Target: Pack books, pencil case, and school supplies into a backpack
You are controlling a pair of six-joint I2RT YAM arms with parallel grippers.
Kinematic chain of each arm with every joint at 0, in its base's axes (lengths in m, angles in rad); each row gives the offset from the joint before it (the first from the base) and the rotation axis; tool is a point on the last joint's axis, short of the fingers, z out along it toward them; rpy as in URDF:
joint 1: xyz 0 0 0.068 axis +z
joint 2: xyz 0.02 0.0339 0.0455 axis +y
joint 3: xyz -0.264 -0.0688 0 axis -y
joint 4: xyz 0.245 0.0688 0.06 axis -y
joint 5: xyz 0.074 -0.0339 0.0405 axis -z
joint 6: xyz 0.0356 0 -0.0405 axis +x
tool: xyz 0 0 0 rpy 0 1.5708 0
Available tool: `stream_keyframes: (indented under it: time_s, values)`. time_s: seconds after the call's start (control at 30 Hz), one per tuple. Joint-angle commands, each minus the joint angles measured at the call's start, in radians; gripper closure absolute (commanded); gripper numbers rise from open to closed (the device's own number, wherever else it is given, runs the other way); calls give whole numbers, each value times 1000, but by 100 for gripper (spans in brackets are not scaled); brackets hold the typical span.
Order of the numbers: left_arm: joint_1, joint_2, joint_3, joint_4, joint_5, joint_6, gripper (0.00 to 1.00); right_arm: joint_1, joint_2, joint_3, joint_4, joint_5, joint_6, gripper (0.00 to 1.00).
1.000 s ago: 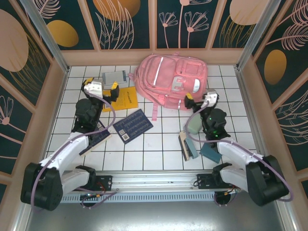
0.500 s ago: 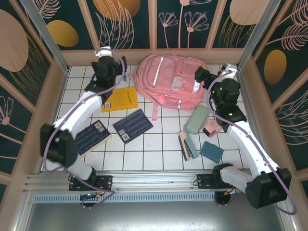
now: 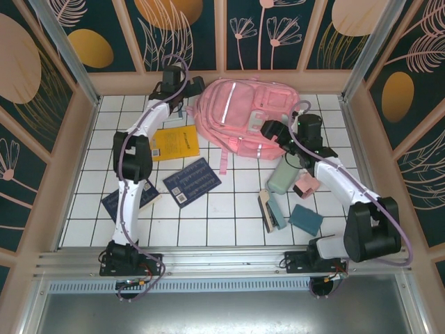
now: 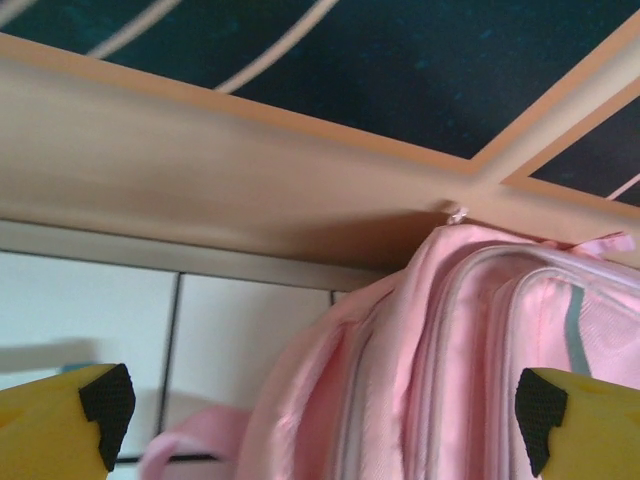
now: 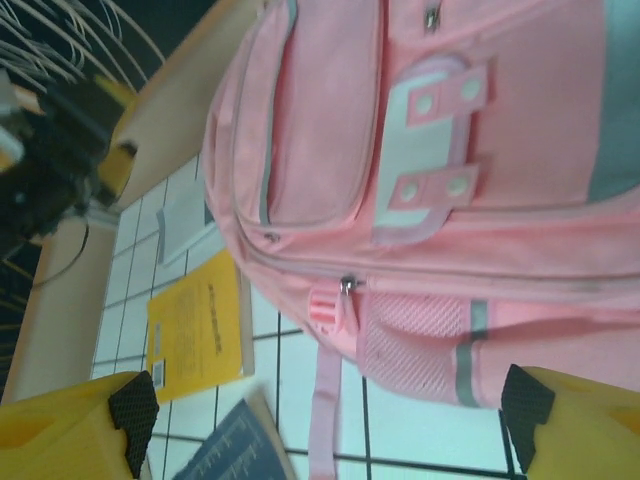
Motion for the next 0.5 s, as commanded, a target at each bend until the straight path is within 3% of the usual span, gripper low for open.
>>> stream_keyframes:
  time_s: [0.0,0.23,0.4,0.47]
  values:
    - [-13,63,57,5,150,-67,2,49,53,47,-54,-43,23,10]
    - [-13,100,-1,105,274,-128,9,84,164,64,-124,-1,46,15]
    - [-14,73,-78,97,267,-111,28,102,282,108,-117,17,50,20]
    - [-14,55,-116,94,261,-100,47,110,325,136,-120,34,47,21]
